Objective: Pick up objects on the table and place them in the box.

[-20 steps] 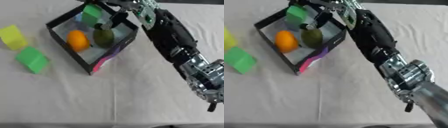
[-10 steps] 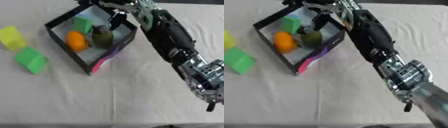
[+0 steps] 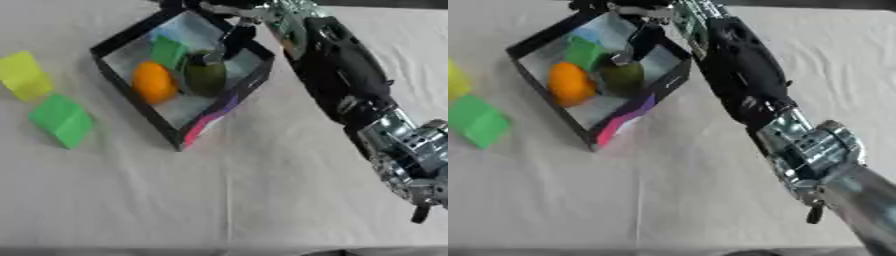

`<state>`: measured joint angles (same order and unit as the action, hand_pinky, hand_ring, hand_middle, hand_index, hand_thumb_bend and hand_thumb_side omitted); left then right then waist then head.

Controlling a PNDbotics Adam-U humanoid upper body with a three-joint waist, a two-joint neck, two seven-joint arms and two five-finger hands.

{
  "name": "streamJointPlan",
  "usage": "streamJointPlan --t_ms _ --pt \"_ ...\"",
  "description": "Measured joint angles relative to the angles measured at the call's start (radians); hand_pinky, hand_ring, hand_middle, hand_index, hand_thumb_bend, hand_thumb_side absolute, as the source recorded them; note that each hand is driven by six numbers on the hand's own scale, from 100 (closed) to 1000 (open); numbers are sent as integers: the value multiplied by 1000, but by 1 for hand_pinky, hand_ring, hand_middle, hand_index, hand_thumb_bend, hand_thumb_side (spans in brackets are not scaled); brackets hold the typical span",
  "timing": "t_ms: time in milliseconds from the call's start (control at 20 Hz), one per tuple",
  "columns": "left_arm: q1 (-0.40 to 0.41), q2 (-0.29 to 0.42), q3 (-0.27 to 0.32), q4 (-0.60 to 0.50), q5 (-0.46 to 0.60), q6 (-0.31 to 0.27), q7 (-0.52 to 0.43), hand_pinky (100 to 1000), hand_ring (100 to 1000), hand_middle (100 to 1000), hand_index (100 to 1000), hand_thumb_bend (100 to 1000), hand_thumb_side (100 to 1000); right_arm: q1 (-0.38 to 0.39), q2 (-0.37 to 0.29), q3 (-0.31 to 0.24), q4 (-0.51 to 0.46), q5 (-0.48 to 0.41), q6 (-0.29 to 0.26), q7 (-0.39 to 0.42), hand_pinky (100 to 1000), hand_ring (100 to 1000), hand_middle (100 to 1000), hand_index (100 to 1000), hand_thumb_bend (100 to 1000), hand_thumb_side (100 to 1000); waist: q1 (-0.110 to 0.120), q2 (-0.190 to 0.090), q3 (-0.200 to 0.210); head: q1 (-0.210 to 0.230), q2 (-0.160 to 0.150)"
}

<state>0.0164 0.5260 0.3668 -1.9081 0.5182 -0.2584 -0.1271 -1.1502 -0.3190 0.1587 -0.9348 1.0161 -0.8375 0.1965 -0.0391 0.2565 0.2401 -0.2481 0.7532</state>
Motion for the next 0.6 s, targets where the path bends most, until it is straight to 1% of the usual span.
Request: streamJointPlan --t_ms 50,100,150,200,300,350,400,450,500,550,600 --pt "0 0 0 0 0 0 0 830 683 791 748 100 575 2 -4 -8 -9 -10 11 -13 946 846 771 994 340 206 0 0 -2 1 0" --pt "1 0 1 0 0 0 0 830 682 791 748 100 565 4 -8 -20 -18 -22 24 -26 936 820 744 971 168 100 0 0 -6 2 0" --pt "1 0 1 0 0 0 1 830 682 791 748 100 565 6 -16 -35 -32 -36 38 -41 935 810 732 961 100 100 0 0 -10 4 1" --pt "3 0 3 0 0 0 2 830 681 790 748 100 565 8 -26 -50 -46 -50 53 -56 933 784 695 921 100 100 0 0 -15 8 1" --pt "8 0 5 0 0 0 2 829 679 790 748 100 565 17 -53 -86 -73 -82 84 -89 935 773 672 896 100 100 0 0 -26 16 1" --pt "12 0 5 0 -2 0 2 828 677 789 748 100 565 21 -67 -105 -83 -99 101 -107 937 772 676 895 100 130 0 -2 -34 22 1" --pt "15 0 5 0 -4 -1 2 812 645 780 744 100 565 28 -85 -121 -96 -120 118 -127 940 766 690 895 100 254 0 -3 -42 28 1" --pt "16 0 5 0 -7 -1 1 809 640 779 743 100 565 43 -117 -128 -114 -168 139 -158 946 765 708 894 100 321 0 -4 -46 34 1" --pt "17 2 5 0 -9 -3 0 809 645 780 742 100 566 67 -158 -127 -137 -248 167 -187 972 782 750 905 100 442 0 -4 -49 41 1" --pt "18 6 5 -1 -11 -6 -2 809 646 780 742 100 566 100 -203 -121 -168 -356 203 -204 975 784 753 907 100 445 0 -4 -52 48 1" --pt "18 10 4 -1 -13 -9 -4 810 662 786 745 100 567 136 -251 -116 -211 -486 251 -202 994 797 773 922 100 487 0 -4 -57 56 0"
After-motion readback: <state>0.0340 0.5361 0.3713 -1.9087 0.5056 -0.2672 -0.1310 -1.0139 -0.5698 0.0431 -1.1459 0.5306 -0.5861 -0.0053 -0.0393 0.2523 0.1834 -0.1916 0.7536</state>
